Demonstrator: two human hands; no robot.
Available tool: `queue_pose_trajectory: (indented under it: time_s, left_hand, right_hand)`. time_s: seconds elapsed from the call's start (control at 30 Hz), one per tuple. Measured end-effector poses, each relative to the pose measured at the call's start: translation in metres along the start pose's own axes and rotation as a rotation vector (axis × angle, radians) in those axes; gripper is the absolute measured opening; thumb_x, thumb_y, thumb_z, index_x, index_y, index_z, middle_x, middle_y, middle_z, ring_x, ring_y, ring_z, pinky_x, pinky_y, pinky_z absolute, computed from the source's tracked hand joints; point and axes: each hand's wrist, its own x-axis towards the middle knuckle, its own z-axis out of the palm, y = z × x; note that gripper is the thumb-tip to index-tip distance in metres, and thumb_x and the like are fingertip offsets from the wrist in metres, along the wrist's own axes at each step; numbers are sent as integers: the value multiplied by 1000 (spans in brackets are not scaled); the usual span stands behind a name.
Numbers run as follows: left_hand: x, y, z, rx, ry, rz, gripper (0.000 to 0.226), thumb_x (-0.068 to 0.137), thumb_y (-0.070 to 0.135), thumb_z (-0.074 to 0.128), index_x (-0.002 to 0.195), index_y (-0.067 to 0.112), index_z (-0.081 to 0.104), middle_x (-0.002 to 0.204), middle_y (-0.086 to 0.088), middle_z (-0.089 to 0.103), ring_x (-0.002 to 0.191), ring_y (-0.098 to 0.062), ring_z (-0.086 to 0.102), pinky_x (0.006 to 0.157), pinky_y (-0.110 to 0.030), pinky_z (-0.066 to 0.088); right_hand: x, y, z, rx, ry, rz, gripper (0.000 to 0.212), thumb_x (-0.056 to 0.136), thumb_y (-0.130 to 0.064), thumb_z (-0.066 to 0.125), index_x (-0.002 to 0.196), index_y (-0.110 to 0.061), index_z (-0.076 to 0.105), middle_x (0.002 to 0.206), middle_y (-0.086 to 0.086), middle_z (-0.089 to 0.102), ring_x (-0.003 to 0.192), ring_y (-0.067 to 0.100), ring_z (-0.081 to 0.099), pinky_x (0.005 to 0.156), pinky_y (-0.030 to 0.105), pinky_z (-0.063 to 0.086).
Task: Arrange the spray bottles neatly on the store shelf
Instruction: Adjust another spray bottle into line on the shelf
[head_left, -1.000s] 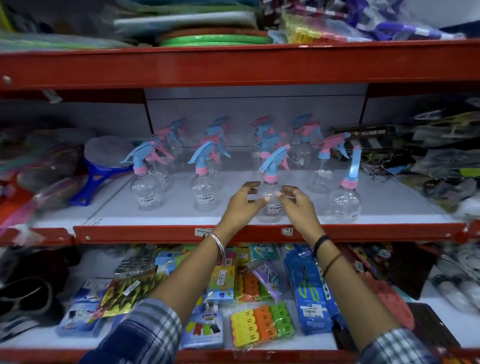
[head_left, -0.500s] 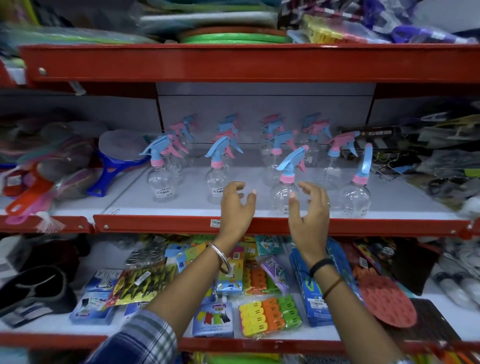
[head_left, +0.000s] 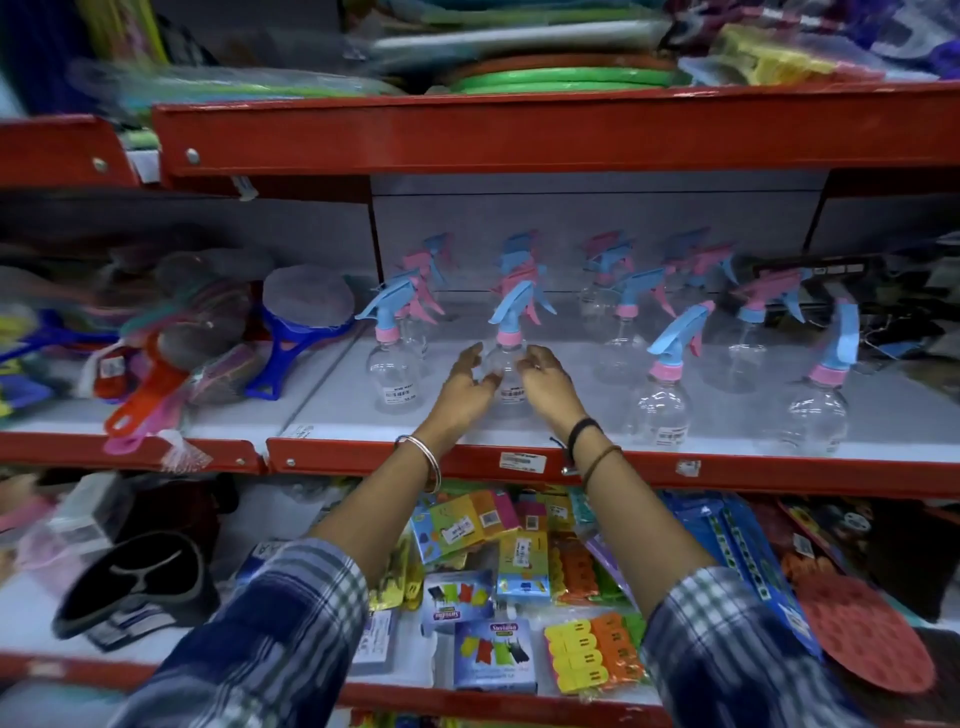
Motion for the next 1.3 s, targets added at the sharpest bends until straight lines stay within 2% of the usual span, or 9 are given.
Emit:
queue_pose_trajectory:
  time_s: [0.07, 0.3, 0.63, 0.77, 0.9, 1.03, 1.13, 1.23, 1.3]
  left_hand:
    - [-1, -1, -6, 6, -37, 23, 52, 93, 18, 53, 141, 15, 32, 141, -16, 42, 123, -25, 48, 91, -25, 38]
    - [-15, -7, -24, 80, -208, 68, 59, 90, 29, 58, 143, 25, 32, 134, -14, 44, 115, -28, 55, 88, -29, 43]
    - [-48, 1, -33, 118, -219, 89, 55, 90, 32, 56, 140, 23, 34, 131, -10, 46, 117, -25, 52, 87, -28, 41]
    - [-54, -3, -39, 89, -71, 93, 51, 90, 32, 57, 135, 17, 40, 132, -11, 48, 115, -26, 53, 95, -36, 46]
    - [-51, -20, -67, -3, 304, 117, 35, 90, 23, 56, 122, 9, 49, 125, -12, 51, 108, -22, 52, 95, -35, 45]
    - [-23, -44, -104, -25, 451, 16, 40, 90, 25, 54, 125, 8, 44, 134, -15, 39, 124, -33, 42, 106, -48, 37]
    - [0, -54, -122, -36, 352, -66, 48, 91, 26, 54, 134, 12, 40, 144, -15, 34, 131, -32, 38, 107, -39, 35]
    - [13, -59, -132, -52, 207, -83, 49, 92, 27, 53, 138, 19, 38, 147, -10, 36, 131, -26, 41, 102, -31, 36]
    - [15, -59, -137, -60, 110, -78, 48, 92, 29, 53, 138, 24, 39, 144, -7, 42, 126, -23, 46, 105, -36, 40]
  right_hand:
    - [1, 1, 2, -23, -3, -9, 42, 95, -29, 44, 133, -10, 44, 142, 11, 47, 126, 26, 46, 101, 30, 37]
    - [-21, 8, -3, -88, 48, -104, 37, 94, -20, 45, 129, -7, 49, 134, 13, 53, 121, 27, 51, 94, 29, 39]
    - [-61, 11, 1, -58, 96, -120, 37, 94, -27, 46, 128, -12, 49, 132, 9, 54, 113, 19, 53, 91, 29, 42]
    - [-75, 12, 15, -144, 336, -197, 41, 93, -32, 47, 129, -13, 45, 135, 9, 46, 124, 24, 44, 104, 41, 39]
    - [-100, -7, 48, -111, 553, -525, 26, 91, -24, 48, 113, -13, 53, 118, -2, 47, 114, 14, 43, 99, 22, 34]
    - [-82, -25, 90, -61, 308, -514, 25, 89, -22, 48, 112, -14, 54, 113, -3, 48, 112, 18, 48, 98, 31, 40]
    - [-47, -29, 119, -58, 141, -281, 39, 91, -22, 48, 127, -9, 42, 129, 8, 46, 123, 27, 43, 105, 43, 37]
    - [-16, -37, 137, -22, 18, -46, 56, 94, -30, 43, 142, -8, 24, 150, 14, 28, 137, 31, 31, 105, 28, 28]
    - [-4, -41, 142, -1, -44, 19, 55, 96, -30, 39, 143, -10, 21, 154, 12, 23, 138, 29, 29, 100, 27, 29]
